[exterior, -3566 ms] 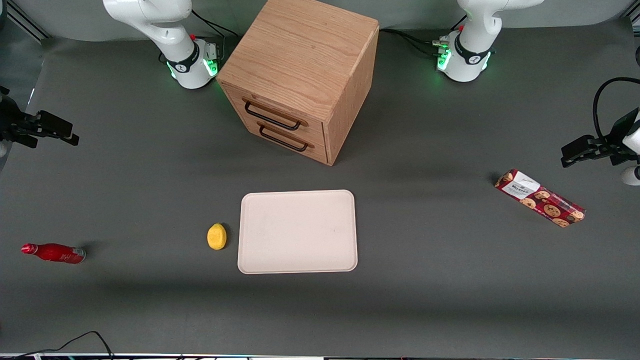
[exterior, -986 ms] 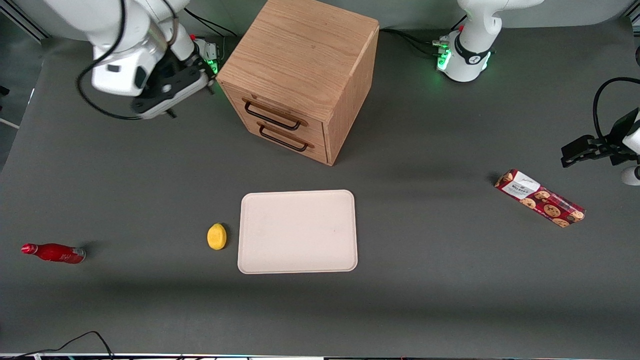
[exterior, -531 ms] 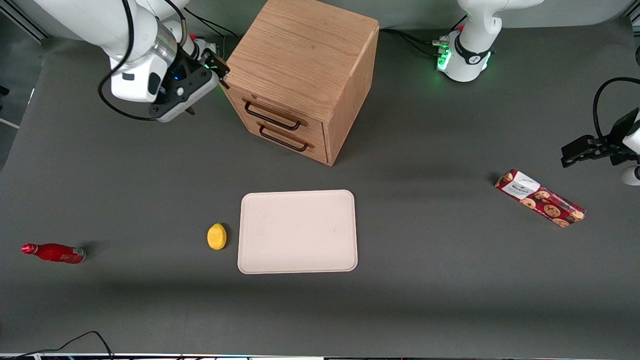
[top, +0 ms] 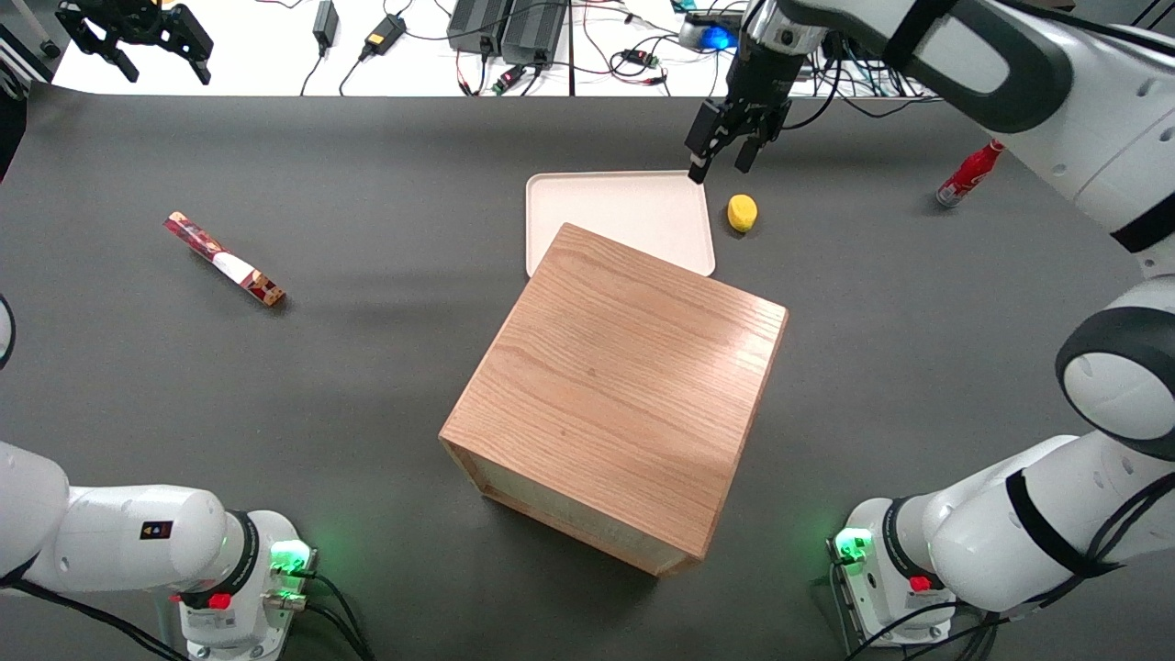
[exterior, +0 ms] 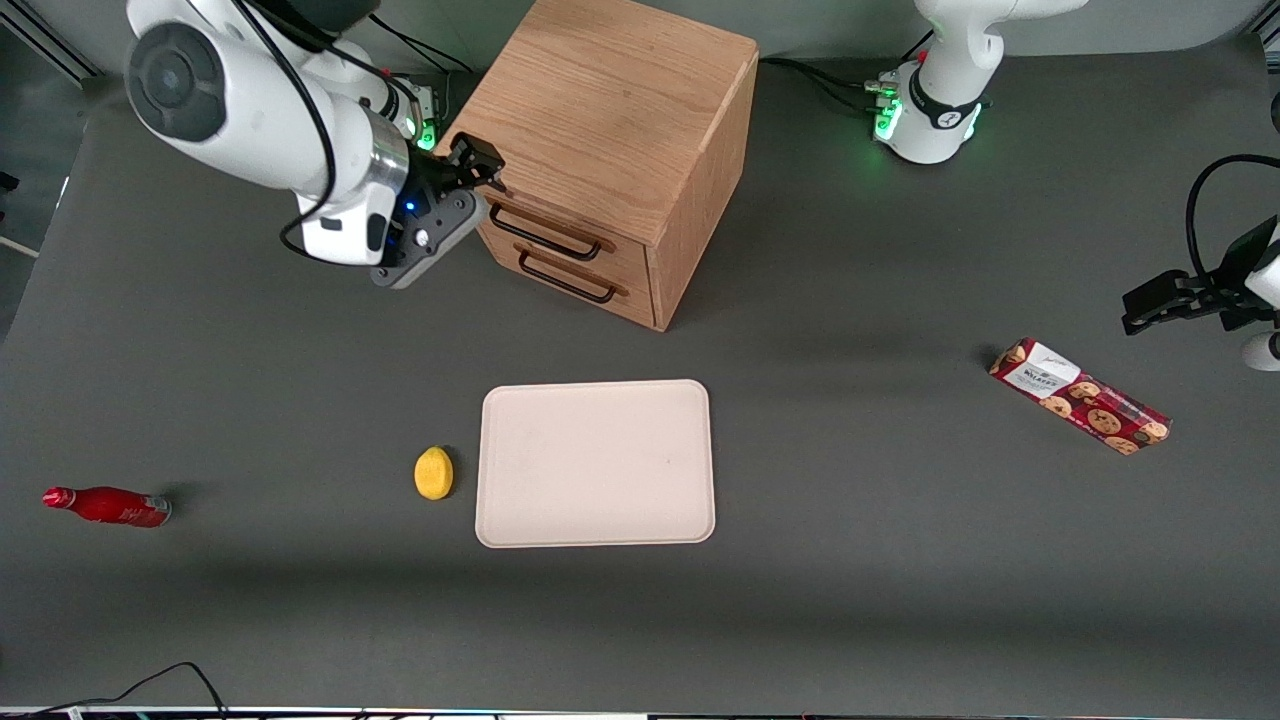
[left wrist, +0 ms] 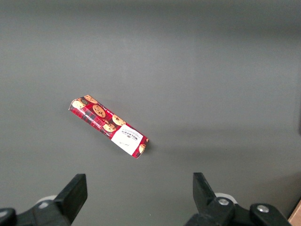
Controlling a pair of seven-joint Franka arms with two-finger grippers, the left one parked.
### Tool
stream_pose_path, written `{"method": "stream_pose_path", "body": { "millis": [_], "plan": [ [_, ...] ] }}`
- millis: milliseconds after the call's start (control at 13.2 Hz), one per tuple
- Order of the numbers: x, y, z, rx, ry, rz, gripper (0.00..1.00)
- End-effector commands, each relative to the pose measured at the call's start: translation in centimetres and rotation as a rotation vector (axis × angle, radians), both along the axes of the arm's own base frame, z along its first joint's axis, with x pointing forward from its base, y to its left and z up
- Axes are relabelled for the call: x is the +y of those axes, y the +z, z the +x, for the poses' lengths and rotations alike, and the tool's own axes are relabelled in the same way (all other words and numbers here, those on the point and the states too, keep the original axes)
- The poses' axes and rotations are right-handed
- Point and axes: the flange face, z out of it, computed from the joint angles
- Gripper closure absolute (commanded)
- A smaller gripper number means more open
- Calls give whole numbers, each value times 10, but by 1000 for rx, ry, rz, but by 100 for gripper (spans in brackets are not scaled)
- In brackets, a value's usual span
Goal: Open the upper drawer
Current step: 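Move the right gripper toward the upper drawer's black handle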
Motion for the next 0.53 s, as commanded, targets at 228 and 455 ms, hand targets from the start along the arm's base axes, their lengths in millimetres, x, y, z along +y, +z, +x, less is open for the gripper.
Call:
{"method": "stream_pose_path", "body": {
  "millis": [228,455],
  "plan": [
    [22,-70,9,101,108,6,0],
    [35,-99,9,137,130,-9,0]
  ]
}}
